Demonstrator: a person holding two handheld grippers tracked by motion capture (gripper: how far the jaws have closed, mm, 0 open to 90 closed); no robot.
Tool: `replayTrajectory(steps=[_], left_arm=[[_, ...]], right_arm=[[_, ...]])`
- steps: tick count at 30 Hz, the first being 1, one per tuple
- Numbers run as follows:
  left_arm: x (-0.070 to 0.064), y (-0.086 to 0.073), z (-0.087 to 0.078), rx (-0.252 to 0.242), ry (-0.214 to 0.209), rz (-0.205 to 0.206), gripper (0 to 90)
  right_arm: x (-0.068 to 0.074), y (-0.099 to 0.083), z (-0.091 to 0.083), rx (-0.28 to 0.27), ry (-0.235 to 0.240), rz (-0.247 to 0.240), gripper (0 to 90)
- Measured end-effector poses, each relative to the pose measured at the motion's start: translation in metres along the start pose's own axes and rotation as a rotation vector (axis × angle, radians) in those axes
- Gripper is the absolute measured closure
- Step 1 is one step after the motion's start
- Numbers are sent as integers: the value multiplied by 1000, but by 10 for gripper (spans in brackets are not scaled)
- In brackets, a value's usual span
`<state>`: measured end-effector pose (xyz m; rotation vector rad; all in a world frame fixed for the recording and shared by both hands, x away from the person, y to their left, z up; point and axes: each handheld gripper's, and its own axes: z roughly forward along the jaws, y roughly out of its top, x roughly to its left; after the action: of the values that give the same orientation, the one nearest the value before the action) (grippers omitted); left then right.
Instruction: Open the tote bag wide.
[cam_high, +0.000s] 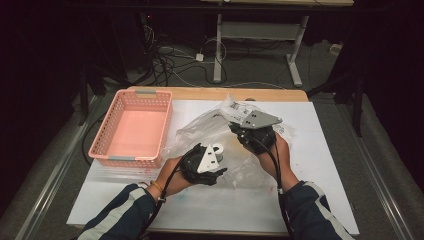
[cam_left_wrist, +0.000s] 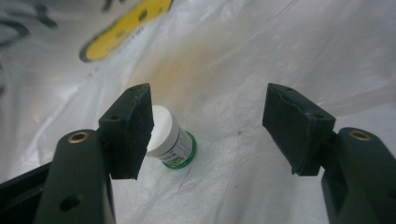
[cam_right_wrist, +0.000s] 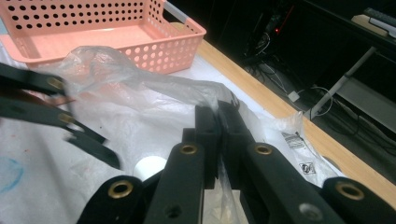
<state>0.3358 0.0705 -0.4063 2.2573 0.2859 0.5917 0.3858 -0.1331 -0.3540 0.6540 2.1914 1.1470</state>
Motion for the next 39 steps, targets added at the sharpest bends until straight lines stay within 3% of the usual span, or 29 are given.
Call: replayTrajectory(steps=[5,11,13,15,17,20,22,25,28,30,34,37,39], left_arm=[[4,-1,-24,-48,15,-7,334],[22,-13,-52,-100,85,-63,271],[27,-20,-57,-104,131,-67,231],[33,-28,-57,-92,154,-94,203],[40,-37,-51,-48,168,-106,203],[49,-49,-39,9,150,-121,203],[56,-54,-30,43,128,-155,207],[59,-58,-20,82,97,-196,240],[56,-58,-14,95,52,-187,283],[53,-57,-10,121,51,-177,327],[48,-57,-4,168,30,-137,547],[47,-56,-3,181,25,-123,660],[47,-57,-4,184,22,-123,712]], right_arm=[[1,-3,1,10,6,2,893],[0,-8,0,26,12,5,893],[-1,-10,-2,32,15,-1,893],[0,-13,-4,41,16,-1,893],[-1,-16,-6,48,19,-4,892],[-3,-21,-10,59,21,-4,892],[-4,-24,-13,68,26,4,892],[-6,-30,-17,77,37,13,881],[-5,-36,-19,77,66,23,859],[-3,-41,-20,86,83,22,833],[1,-48,-27,84,119,8,695],[3,-52,-37,48,141,12,521],[4,-53,-45,31,136,-3,474]])
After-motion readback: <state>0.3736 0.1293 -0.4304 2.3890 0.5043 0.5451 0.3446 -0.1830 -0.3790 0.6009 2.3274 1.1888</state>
